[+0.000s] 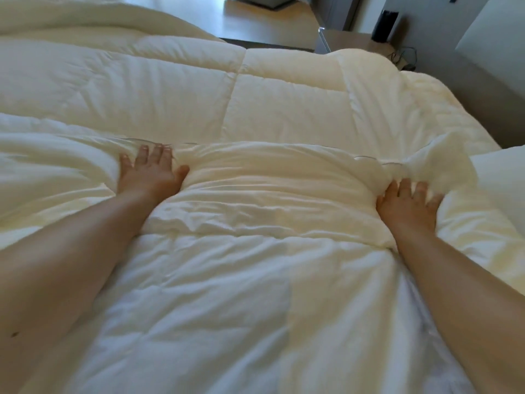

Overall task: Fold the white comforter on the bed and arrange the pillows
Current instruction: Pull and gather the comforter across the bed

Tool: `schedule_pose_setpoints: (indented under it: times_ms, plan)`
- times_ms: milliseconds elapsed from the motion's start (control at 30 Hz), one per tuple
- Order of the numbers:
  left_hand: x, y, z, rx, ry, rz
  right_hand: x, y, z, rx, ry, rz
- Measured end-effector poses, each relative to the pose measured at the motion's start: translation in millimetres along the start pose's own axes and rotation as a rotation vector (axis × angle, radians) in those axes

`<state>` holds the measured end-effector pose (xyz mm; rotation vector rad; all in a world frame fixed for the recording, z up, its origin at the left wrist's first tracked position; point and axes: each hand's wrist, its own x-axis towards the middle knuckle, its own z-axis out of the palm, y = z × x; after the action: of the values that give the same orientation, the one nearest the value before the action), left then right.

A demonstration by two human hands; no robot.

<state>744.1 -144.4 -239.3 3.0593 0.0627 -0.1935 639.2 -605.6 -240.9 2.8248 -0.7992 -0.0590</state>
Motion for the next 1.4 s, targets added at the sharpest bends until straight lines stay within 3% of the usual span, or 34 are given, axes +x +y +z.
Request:
schedule_pose_setpoints:
  times_ms: [100,167,333,400,467,767,900,1000,1067,1133,1267,1333,1400]
  plan:
    - [-43.6,0.2,-17.8,-0.081,-0.044,-0.008,-29.2,-1.5,-32.5,0.582,0.122,-0.044]
    - [-79.9,-9.5,-33.7,-0.171,-0.078,0.03,-72.7,-20.5,-62.0,0.754,0.128,-0.048]
    - [-161.3,-48.8,-41.1,0.098,-0.092,0.098,-221.4,-124.2,-110.1,0.613,-0.074,-0.514]
    - [-175.2,-61.4,-29.2,0.151,-0.149,0.069,-259.9,-162.7,-99.9,0.536,-0.191,-0.588]
    - [-172.9,-66.8,-16.3,0.152,-0.196,0.05,-274.6,-181.2,-71.9,0.444,-0.248,-0.573]
    - [-144.6,-71.6,3.2,0.078,-0.26,0.097,-269.3,-197.9,-22.5,0.318,-0.141,-0.567]
    - [-146.1,-77.4,-2.0,0.005,-0.19,0.147,-265.0,-200.1,-13.2,0.329,-0.151,-0.542]
    - [-147.1,-87.9,-10.1,-0.023,-0.131,0.288,-262.9,-204.2,-4.2,0.291,-0.137,-0.537]
    - [-141.0,-112.0,-16.9,0.046,0.026,0.444,-263.5,-206.8,3.0,0.222,-0.134,-0.515]
    - [-132.1,-158.1,-29.5,0.13,0.168,0.458,-262.9,-209.5,1.4,0.179,-0.157,-0.487]
    - [-122.6,-261.4,-41.0,0.224,-0.032,0.292,-267.8,-228.5,-51.9,0.189,-0.213,-0.337]
    - [-119.3,-276.7,-38.0,0.147,-0.115,0.309,-282.1,-261.4,-91.3,0.358,-0.062,-0.267]
    - [-107.7,-277.3,-38.9,0.043,-0.172,0.366,-309.6,-323.7,-129.6,0.501,0.004,-0.353]
